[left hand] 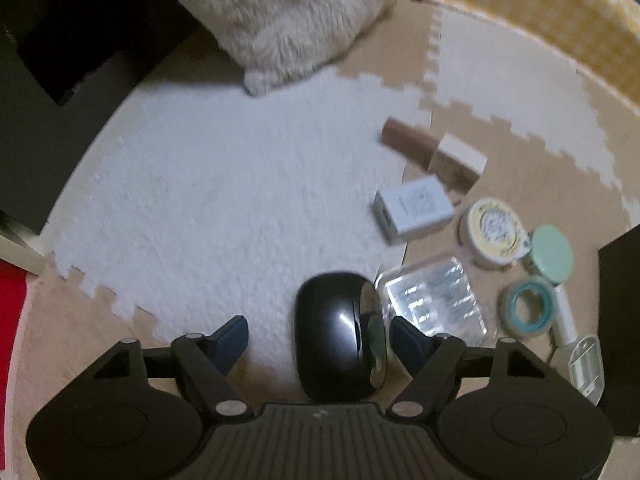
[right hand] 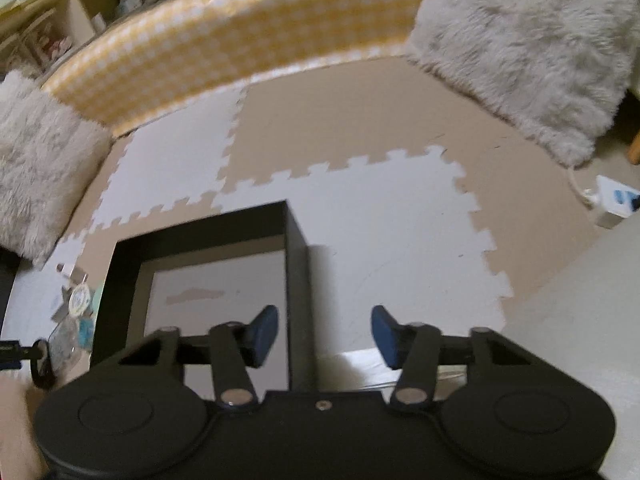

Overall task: Organize rigid objects
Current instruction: 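Lower the left tool onto the black mouse and close its fingers, then lift the black mouse with the left tool and carry it toward the black box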

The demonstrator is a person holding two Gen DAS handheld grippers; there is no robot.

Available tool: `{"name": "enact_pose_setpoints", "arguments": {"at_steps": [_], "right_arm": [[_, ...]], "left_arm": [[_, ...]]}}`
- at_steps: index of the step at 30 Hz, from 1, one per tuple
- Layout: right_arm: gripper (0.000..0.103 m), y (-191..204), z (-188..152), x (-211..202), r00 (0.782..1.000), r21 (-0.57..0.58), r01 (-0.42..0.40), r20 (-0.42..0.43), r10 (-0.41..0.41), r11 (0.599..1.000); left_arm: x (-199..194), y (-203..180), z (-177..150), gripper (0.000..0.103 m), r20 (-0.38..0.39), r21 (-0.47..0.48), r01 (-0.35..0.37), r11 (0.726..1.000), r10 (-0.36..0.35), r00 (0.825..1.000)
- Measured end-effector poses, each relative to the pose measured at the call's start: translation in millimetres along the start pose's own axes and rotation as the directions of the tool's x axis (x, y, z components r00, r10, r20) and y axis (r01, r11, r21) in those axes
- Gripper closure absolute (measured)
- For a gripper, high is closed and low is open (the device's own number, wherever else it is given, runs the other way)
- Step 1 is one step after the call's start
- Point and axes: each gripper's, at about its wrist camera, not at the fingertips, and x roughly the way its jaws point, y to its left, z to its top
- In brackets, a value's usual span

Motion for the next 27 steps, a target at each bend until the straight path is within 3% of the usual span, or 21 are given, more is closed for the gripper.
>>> {"name": "enact_pose_setpoints", "arguments": {"at_steps": [4,9,17,22,24,27], "right_arm": [[0.067,11,0,8,0.999,-0.059,-0.022,-0.035,0.020,0.998],[0.086,18,3,10,0.999,-0.082,-0.043,-0.035,0.040,0.996],[0.090,23,3,15,0.999,-0.106,-0.034,-0.043,0.030,0.994],[0.091,22,5,17,1.000,-0.089,-0.011,-0.028,0.008,0.996],[0.098,21,6,19,0.999,-0.080,-0.016,-0.040,0.012,0.997],[0.100,22,6,20,0.999,-0.075,-0.014,-0.046,0.011,0.997]], "left_arm": [[7,-1,1,0.029,-0.013,0.006,0.007,1.000,-0.007,1.000],[8,-1,1,0.037,-0.014,0.006,0.033,0.999,-0.032,0.999],[16,-4,-4,0.048,-0.060,0.019,0.056,0.998,-0.054,0.997],[12,-8,-5,0.048,-0.048,0.032,0.042,0.999,-0.041,0.998],[7,-8,-6,0.048,-0.033,0.025,0.042,0.999,-0.041,0.999],[-5,-8,-6,0.049,0.000,0.013,0.048,0.999,-0.048,0.999]]}}
